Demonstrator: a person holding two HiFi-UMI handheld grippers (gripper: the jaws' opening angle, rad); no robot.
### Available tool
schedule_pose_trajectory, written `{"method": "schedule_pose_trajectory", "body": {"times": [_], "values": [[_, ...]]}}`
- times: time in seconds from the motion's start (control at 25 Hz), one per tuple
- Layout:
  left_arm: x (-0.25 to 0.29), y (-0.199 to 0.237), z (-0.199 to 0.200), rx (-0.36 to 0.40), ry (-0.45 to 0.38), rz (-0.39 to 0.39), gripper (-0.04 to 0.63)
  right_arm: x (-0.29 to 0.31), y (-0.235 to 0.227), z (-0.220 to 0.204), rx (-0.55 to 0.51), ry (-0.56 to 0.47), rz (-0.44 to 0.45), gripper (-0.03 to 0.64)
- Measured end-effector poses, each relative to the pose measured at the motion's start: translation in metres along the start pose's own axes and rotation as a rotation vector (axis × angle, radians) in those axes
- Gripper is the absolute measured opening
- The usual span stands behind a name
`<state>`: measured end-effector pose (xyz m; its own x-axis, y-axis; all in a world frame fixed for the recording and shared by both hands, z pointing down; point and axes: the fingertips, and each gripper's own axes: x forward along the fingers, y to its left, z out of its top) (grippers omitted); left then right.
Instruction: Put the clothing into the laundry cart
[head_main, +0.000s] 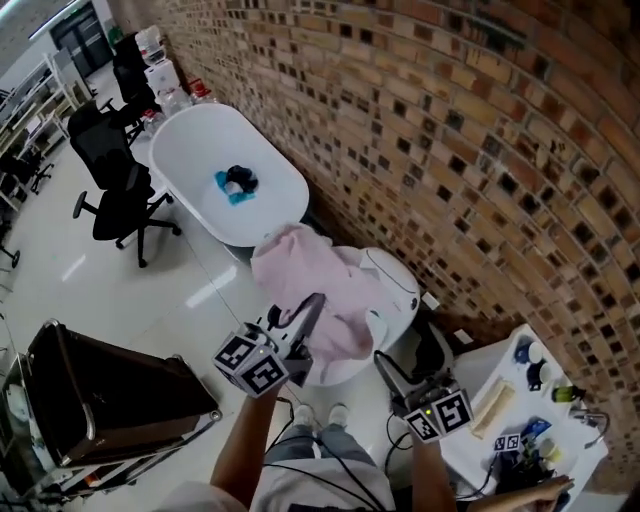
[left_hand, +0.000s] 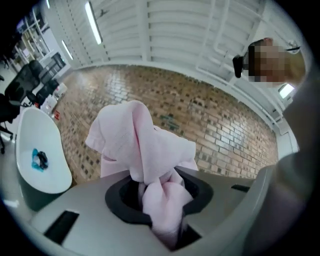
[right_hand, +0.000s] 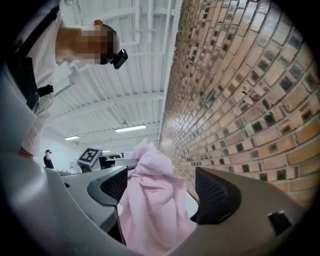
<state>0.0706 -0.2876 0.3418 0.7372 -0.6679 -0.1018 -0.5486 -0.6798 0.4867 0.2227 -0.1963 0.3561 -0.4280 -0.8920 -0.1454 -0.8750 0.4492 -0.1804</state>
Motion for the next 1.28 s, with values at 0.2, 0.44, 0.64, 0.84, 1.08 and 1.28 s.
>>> {"method": "schedule_pose_trajectory", "body": {"times": [0.2, 0.44, 0.64, 0.84, 1.08, 1.28], "values": [[-0.085, -0.018, 0.099, 0.107, -0.175, 0.101, 0.112, 0.047, 0.065, 0.044, -0.051, -0.077, 0.190, 0.442], [-0.208, 0.001, 0.174, 0.279, -0.314, 0.356, 0.112, 0.113, 0.192, 0.057, -0.024, -0.147, 0.492, 0.434], [-0.339, 0.012, 0.217, 0.361, -0.408, 0.541, 0.112, 0.142, 0.326, 0.046, 0.015, -0.154, 0.721, 0.433], [-0.488, 0.020, 0.252, 0.416, -0.459, 0.744, 0.112, 0.148, 0.457, 0.026, 0.070, -0.148, 0.909, 0.433], [-0.653, 0.059, 0.283, 0.461, -0.373, 1.021, 0.114, 0.142, 0.572, -0.001, 0.134, -0.124, 1.049, 0.433], [-0.746, 0.149, 0.253, 0.334, -0.166, 1.234, 0.137, 0.131, 0.635, -0.030, 0.153, -0.057, 1.148, 0.433]]}}
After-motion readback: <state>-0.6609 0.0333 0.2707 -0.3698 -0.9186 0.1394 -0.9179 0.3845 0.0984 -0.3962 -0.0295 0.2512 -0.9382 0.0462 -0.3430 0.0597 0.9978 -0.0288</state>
